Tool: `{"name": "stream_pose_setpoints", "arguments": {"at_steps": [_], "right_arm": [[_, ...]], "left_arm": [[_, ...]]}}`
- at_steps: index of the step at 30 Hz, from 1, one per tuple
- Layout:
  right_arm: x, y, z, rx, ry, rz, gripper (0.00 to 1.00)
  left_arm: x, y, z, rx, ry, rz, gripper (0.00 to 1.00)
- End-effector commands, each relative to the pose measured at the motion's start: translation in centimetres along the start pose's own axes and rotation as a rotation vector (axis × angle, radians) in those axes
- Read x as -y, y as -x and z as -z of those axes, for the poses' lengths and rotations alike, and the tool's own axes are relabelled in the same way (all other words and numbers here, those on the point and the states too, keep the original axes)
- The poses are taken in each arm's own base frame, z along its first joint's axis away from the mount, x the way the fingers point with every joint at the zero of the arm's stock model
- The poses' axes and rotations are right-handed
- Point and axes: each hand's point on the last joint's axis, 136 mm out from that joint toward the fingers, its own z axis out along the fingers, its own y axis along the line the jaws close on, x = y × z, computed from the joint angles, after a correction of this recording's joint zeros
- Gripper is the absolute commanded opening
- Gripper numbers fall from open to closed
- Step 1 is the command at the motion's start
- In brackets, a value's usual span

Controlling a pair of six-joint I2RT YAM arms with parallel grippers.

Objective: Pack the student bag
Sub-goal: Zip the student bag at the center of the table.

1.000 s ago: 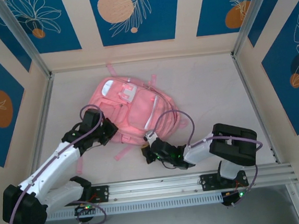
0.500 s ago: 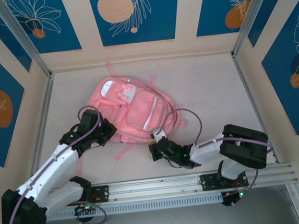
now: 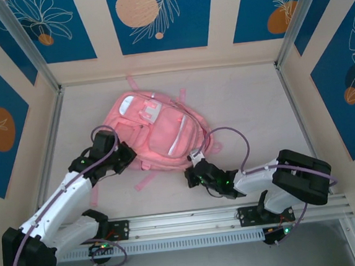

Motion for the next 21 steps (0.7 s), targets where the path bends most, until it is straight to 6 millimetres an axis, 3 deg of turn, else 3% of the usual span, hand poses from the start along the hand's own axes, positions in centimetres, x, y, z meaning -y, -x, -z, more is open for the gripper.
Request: {"name": "stream_pose_setpoints", "arguments": {"at_steps": [1,3,5,7,10,12,17,21], "right_arm": [[-1.8,0.1,-0.1,-0.028,0.090,0.056,0.00],[-3.6,0.1,-0.5,-0.045,0.148,0.089,0.00],[-5.3,0.1,-1.0,-0.060,0.194,0.104,0.00],[-7.0,0.1,-1.8,-0.077,0.240,0.117,0.00],[-9.5,0.4,-3.1,-0.093,0.287,0.136,0.00],[-10.8,0.7,-4.0,-0.100,0.301,0.137,0.00],[-11.7,1.3,-5.8,-0.102,0.284,0.068,0.00],[-11.7,1.0,-6.3,-0.108,0.284,0.050,0.00]], "left_arm": [[-0.1,1.6,1.5,0.055,0.027,-0.045,0.00],[0.2,1.9,1.6,0.052,0.036,-0.081,0.00],[0.6,2.8,1.5,0.060,0.058,-0.139,0.07],[-0.5,4.6,1.7,0.084,0.163,-0.184,0.12],[-0.5,5.7,1.1,0.040,0.172,-0.199,0.36],[-0.4,6.0,1.2,0.029,0.156,-0.178,0.45],[-0.1,5.1,2.4,0.027,0.106,-0.126,0.54],[-0.8,2.3,1.8,-0.039,0.035,-0.009,0.54]]}}
